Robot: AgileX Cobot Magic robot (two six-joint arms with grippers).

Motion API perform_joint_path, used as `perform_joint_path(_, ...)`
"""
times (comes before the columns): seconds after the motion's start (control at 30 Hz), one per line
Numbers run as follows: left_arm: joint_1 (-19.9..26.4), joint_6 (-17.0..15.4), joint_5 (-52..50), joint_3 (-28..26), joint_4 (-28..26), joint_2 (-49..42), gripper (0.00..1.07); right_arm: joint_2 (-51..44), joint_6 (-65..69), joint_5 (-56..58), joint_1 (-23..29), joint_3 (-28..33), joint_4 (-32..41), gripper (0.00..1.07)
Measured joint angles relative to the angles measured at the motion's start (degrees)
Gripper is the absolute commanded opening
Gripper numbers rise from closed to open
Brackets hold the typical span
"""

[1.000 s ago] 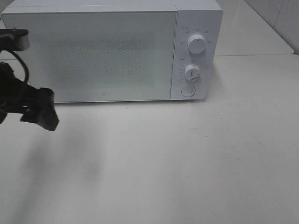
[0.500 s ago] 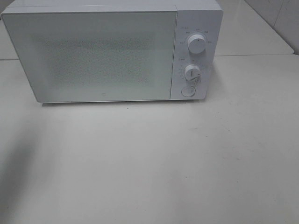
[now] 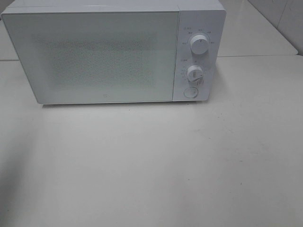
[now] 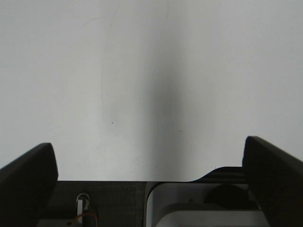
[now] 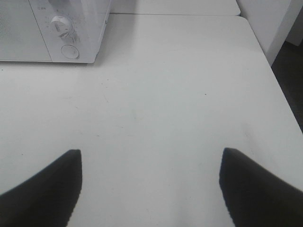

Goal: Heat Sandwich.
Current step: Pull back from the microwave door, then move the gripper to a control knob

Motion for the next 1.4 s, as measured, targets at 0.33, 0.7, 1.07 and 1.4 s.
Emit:
perform_joint_path(0.33,0.0,0.06,0.06,10.71,0.11,-15.64,0.99,0.0,0.0,0.0,0.0,0.0,0.0,0.75)
perform_joint_path(0.7,0.0,0.06,0.34,19.02,0.11,-34.15,0.99,0.0,0.0,0.0,0.0,0.0,0.0,0.75)
perform_joint_path(1.07,0.0,0.06,-0.34,20.57,0.11,-54.66,0.99,0.0,0.0,0.0,0.0,0.0,0.0,0.75)
perform_joint_path(1.4,0.0,0.06,-0.97,20.97,0.0,-57.12,0.99,0.0,0.0,0.0,0.0,0.0,0.0,0.75)
